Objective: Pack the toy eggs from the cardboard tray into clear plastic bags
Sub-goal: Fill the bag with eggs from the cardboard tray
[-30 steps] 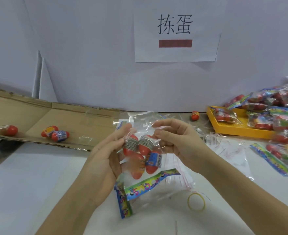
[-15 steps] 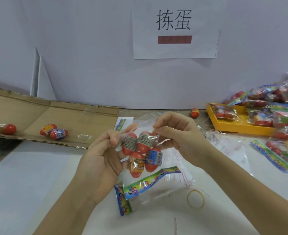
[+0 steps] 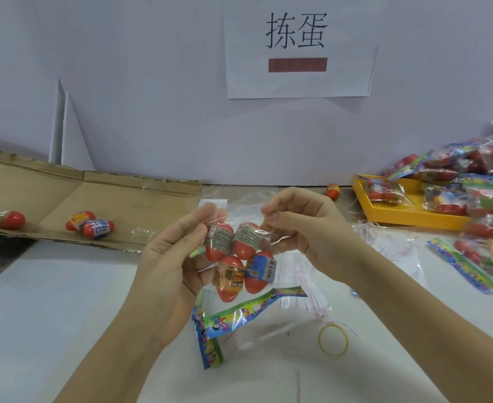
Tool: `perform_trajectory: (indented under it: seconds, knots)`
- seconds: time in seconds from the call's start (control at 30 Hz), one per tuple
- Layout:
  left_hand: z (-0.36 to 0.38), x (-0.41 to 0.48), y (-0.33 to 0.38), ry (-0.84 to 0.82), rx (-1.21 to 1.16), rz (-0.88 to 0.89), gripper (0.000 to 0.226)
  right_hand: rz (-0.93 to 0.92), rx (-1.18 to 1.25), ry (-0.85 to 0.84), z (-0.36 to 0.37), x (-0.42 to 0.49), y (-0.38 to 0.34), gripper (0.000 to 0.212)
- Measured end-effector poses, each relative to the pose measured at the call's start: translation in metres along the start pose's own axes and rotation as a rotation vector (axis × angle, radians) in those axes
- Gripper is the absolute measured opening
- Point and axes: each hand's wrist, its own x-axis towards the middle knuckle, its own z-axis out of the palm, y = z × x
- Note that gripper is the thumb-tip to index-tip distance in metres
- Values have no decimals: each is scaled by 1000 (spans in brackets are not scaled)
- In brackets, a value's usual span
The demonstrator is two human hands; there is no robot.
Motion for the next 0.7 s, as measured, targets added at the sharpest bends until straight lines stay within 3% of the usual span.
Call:
perform_trajectory:
  seconds: [0.27,0.43,0.53,0.7]
  knots:
    - [2,-2,4,-82,-5,-6,30,-32,3,-17,-3,0,-2,35]
    - [1,-3,6,-109,-36,2,28,-40,-38,0,-6,1,-2,13]
    - [-1,-2,5,-160,-21,-18,29,-33,-65,-17,-11,1,-6,10]
    - [-4,-2,6,-256,-12,-18,33,-45,-62,-78,-15,1,-10,23]
